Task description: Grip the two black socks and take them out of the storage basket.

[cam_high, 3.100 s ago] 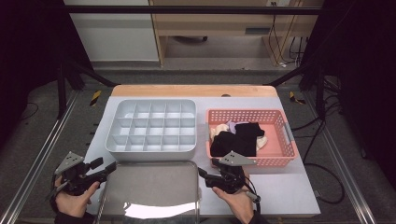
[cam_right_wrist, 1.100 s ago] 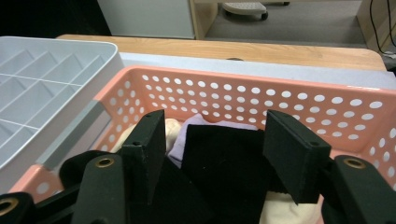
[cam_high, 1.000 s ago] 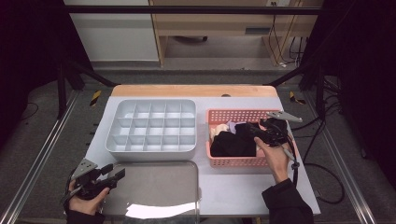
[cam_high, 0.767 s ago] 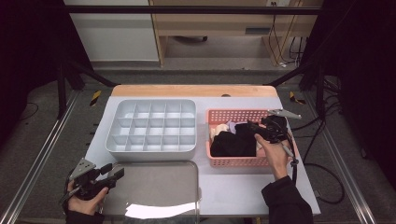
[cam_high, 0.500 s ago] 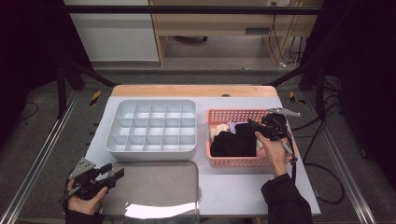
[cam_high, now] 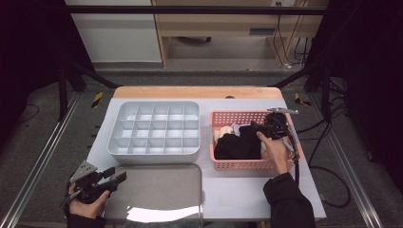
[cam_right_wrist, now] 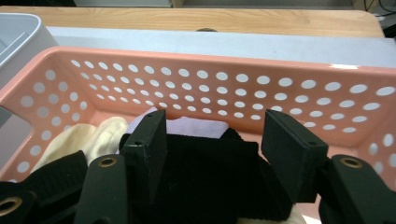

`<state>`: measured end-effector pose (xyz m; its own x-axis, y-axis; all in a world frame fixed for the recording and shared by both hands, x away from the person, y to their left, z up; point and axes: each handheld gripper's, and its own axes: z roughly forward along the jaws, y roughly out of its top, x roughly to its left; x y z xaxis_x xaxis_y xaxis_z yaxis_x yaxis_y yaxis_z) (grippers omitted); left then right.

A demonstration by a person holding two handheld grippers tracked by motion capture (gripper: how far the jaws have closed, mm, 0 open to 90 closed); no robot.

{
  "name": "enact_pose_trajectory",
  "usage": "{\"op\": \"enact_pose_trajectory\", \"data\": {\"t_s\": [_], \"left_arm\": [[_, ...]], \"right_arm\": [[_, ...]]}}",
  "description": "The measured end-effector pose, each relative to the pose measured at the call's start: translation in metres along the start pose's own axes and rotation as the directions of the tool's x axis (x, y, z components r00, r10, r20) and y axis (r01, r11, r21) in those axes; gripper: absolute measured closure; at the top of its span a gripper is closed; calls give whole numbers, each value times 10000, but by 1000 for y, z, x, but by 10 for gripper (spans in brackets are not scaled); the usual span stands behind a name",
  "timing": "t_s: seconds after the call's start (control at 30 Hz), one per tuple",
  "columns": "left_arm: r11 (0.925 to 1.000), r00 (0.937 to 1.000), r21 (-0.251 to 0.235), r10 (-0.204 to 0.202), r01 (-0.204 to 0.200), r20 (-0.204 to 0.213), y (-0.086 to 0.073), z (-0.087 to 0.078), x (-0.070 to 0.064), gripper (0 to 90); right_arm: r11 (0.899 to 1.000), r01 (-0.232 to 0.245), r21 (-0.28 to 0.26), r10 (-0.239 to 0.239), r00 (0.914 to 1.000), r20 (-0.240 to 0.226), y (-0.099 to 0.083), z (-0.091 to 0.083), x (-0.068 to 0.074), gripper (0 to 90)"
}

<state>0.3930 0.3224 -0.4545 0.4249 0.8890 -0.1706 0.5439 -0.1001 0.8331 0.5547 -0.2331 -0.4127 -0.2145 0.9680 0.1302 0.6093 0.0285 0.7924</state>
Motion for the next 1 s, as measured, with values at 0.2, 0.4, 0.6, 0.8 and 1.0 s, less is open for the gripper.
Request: {"op": "enact_pose_trajectory", "data": {"t_s": [0.2, 0.4, 0.6, 0.8, 1.0], "left_arm": [[10000, 10000, 64, 19, -20, 43, 0, 1, 0, 420], [9998, 9999, 136, 116, -115, -33, -1, 3, -1, 411], [9999, 10000, 113, 76, -76, -48, -1, 3, 0, 410], [9999, 9999, 138, 79, -78, -75, -1, 3, 0, 411], [9999, 10000, 124, 41, -40, -76, -1, 3, 1, 411]], "right_arm": [[9997, -117, 231, 118, 9999, -36, 0, 6, -2, 398], [9991, -217, 357, 216, 9998, 33, -1, 12, -3, 399], [9965, -47, 838, 45, 10000, 26, -5, 21, -2, 436], [9938, -47, 1112, 48, 10000, 1, -5, 23, -1, 607], [9899, 356, 1375, -337, 9993, -164, -5, 25, 1, 808]]}}
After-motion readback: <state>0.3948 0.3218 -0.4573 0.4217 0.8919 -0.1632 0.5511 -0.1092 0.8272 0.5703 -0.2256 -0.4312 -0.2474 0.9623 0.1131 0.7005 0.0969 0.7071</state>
